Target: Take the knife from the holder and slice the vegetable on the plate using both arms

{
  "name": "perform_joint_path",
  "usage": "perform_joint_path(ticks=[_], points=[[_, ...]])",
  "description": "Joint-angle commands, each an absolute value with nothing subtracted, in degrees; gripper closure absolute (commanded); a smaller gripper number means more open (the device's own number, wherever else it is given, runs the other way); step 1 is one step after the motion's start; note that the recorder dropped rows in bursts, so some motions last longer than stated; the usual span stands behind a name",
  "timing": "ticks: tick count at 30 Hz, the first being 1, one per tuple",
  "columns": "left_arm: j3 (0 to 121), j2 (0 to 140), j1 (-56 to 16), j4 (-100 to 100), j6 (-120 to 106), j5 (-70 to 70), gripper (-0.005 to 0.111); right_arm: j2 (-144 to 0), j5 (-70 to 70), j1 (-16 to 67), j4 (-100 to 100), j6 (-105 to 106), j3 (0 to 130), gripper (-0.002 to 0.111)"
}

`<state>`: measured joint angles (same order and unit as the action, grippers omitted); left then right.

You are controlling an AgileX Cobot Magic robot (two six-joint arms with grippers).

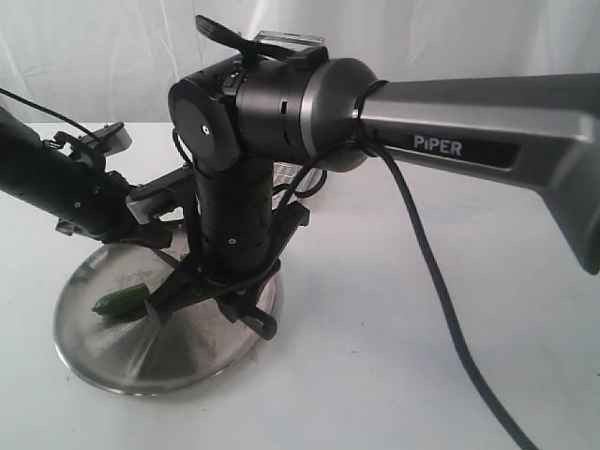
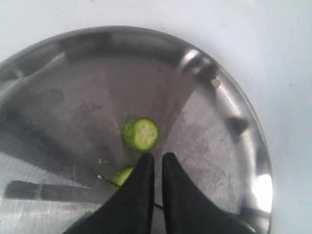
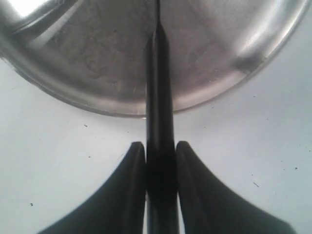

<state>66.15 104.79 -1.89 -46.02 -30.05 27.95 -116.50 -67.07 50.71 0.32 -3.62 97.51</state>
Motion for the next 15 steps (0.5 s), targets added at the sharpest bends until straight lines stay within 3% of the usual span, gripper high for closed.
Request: perform_joint_path(ticks=[1, 15], points=[[68.50, 102.30, -1.86, -47.47, -30.81, 30.45, 0.094, -115.49, -67.63, 50.38, 0.53, -3.40, 97.21, 0.108], [69.72, 90.25, 5.32, -40.18, -23.95, 33.00, 0.094, -115.44, -61.01, 50.89, 0.45, -6.20, 90.73, 0.108]])
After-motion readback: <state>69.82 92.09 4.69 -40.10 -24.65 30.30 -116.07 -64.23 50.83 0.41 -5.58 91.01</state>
